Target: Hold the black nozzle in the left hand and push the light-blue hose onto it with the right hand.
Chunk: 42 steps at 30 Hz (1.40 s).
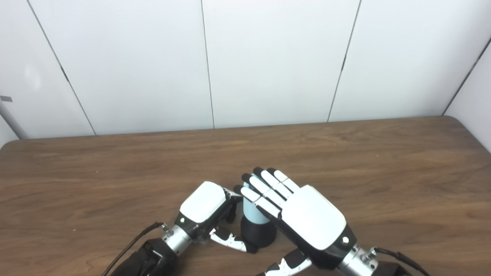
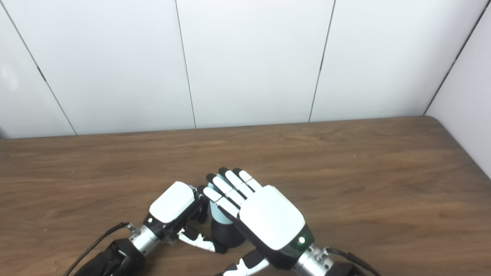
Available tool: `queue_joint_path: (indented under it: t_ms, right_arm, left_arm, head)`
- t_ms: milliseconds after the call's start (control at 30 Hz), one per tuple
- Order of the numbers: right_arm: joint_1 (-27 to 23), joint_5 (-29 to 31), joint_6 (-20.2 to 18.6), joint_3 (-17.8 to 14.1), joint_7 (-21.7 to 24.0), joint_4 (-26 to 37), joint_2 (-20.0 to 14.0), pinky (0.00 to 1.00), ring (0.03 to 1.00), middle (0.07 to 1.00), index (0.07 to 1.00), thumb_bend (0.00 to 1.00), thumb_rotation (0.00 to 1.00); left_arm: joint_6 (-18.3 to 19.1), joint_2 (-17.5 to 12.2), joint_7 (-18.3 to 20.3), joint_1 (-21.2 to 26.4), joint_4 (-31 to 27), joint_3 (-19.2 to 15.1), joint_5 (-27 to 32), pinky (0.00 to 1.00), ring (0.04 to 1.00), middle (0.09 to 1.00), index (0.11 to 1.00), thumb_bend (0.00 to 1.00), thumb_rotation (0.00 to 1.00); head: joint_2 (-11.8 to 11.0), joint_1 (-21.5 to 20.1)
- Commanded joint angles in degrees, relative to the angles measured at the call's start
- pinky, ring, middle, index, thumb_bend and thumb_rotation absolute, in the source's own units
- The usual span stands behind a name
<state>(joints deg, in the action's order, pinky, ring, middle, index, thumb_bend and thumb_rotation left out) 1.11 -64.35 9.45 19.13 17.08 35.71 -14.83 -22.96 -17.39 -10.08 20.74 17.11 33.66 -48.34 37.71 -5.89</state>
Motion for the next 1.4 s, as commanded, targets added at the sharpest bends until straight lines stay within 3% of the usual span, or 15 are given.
queue_joint_path:
  t_ms: [0, 233, 400, 767, 1100, 1167, 1300, 1367]
  right_arm:
    - [-0.6, 1.0, 1.1, 0.3, 1.4, 0.1, 0.3, 0.99, 1.0, 0.996, 0.943, 0.85, 0.85]
    - [-2.3, 0.1, 1.4, -0.7, 0.2, 1.0, 1.1, 1.0, 1.0, 0.987, 0.942, 0.86, 0.87]
    - [-3.9, -0.3, 1.3, -1.8, 0.2, 1.3, 1.7, 1.0, 1.0, 0.996, 0.954, 0.85, 0.89]
    - [-6.1, 1.3, 2.2, -4.6, -3.7, 1.6, 3.3, 1.0, 0.991, 0.976, 0.933, 0.85, 0.93]
    - [-6.2, 3.5, 1.2, -7.7, -2.2, 4.9, 3.7, 1.0, 1.0, 0.988, 0.941, 0.85, 0.94]
    - [-6.1, 3.9, 1.0, -8.7, -2.2, 5.5, 3.7, 1.0, 1.0, 0.999, 0.975, 0.84, 0.99]
    - [-4.8, 11.1, -0.8, -12.9, -6.5, 4.1, 5.6, 0.98, 0.999, 0.991, 0.968, 0.84, 1.0]
    - [-3.2, 17.1, -1.1, -15.4, -10.0, 1.8, 7.4, 0.87, 0.942, 0.967, 0.942, 0.82, 0.97]
  left_arm:
    - [0.1, 1.0, 2.1, -7.8, 6.6, 4.1, -2.0, 0.33, 0.39, 0.44, 0.517, 0.52, 0.0]
    - [-0.3, 1.1, 1.1, -7.6, 7.3, 4.3, -2.4, 0.32, 0.369, 0.435, 0.516, 0.52, 0.0]
    - [-0.5, 1.3, 0.9, -7.7, 7.7, 4.2, -2.0, 0.25, 0.301, 0.425, 0.501, 0.52, 0.0]
    - [-0.5, 1.3, 1.4, -7.3, 7.7, 4.3, -1.9, 0.22, 0.272, 0.385, 0.501, 0.51, 0.0]
    - [0.5, 1.2, 1.9, -7.5, 7.3, 4.3, -2.1, 0.29, 0.345, 0.411, 0.514, 0.52, 0.0]
    - [0.6, 1.1, 2.1, -7.5, 7.0, 4.4, -2.2, 0.32, 0.375, 0.423, 0.518, 0.52, 0.0]
    - [0.4, 1.3, 1.3, -7.4, 7.5, 4.4, -2.4, 0.3, 0.353, 0.409, 0.516, 0.52, 0.0]
    - [0.4, 1.3, 1.2, -7.3, 7.6, 4.5, -2.6, 0.29, 0.346, 0.404, 0.516, 0.52, 0.0]
  head:
    - [0.1, -0.1]
    - [0.1, 0.0]
    - [0.0, 0.1]
    - [-0.3, -0.1]
    - [-0.3, -0.2]
    - [-0.3, -0.2]
    - [-0.4, -0.1]
    - [-0.4, 0.0]
